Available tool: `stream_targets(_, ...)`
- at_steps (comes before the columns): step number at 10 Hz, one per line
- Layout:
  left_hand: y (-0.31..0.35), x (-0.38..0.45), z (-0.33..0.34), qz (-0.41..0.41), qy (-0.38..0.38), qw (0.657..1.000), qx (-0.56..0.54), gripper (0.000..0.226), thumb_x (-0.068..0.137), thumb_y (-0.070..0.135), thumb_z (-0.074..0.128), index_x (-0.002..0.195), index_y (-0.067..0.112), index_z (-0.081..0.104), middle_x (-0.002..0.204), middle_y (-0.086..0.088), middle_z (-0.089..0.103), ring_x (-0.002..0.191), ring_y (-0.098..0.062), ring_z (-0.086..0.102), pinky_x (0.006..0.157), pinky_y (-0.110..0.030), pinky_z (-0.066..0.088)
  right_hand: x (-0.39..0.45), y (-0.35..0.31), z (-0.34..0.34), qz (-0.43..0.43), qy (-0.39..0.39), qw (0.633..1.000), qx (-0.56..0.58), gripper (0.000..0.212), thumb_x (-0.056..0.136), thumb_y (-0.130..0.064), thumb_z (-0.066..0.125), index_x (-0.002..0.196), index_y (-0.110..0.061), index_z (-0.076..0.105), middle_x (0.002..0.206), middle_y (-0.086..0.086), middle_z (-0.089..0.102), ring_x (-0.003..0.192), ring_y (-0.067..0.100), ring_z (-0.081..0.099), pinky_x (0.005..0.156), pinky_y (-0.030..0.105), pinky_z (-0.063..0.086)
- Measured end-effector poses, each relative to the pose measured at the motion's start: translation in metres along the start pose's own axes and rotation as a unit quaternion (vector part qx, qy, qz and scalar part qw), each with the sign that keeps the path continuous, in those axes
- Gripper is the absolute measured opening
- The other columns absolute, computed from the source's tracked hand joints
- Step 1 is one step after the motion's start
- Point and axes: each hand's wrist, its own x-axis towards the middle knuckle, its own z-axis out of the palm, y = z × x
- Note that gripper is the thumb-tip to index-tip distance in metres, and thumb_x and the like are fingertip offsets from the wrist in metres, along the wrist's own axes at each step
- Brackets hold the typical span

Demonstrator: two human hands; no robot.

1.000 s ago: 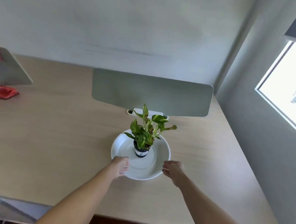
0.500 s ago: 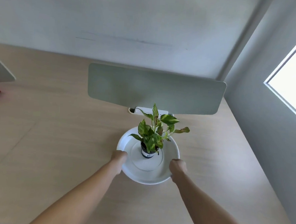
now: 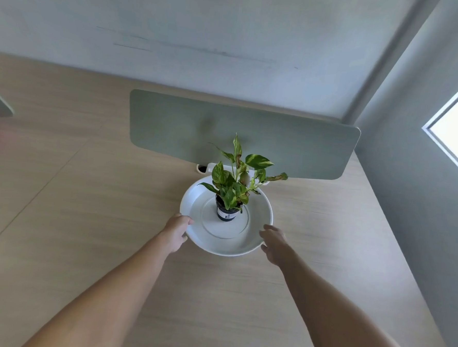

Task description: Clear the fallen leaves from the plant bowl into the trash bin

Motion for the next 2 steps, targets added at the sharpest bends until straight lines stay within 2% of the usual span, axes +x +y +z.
stream_targets(1,0.001,-0.001,0.001,0.010,0.003,1.000,0.016,0.049,0.087,0.002,0.043,0.136,0.009,0.043,0.147,-0.007,0.041,0.131,-0.022,0.038,0.117,-0.045,0.020,0.004,-0.002,-0.008,-0.003,-0.037,0.999,-0.035,0.051,0.090,-0.002,0.052,0.139,-0.007,0.041,0.126,0.014,0.048,0.119,0.027,0.048,0.109,0.043,0.035)
stream_targets(2,-0.002,-0.023,0.003,0.033,0.020,0.997,0.062,0.052,0.090,0.007,0.043,0.141,0.013,0.035,0.149,-0.007,0.035,0.129,-0.024,0.036,0.114,-0.043,0.024,0.004,-0.012,-0.024,-0.018,-0.065,0.996,-0.060,0.047,0.089,-0.002,0.056,0.135,-0.003,0.046,0.099,0.012,0.052,0.091,0.022,0.050,0.100,0.040,0.040)
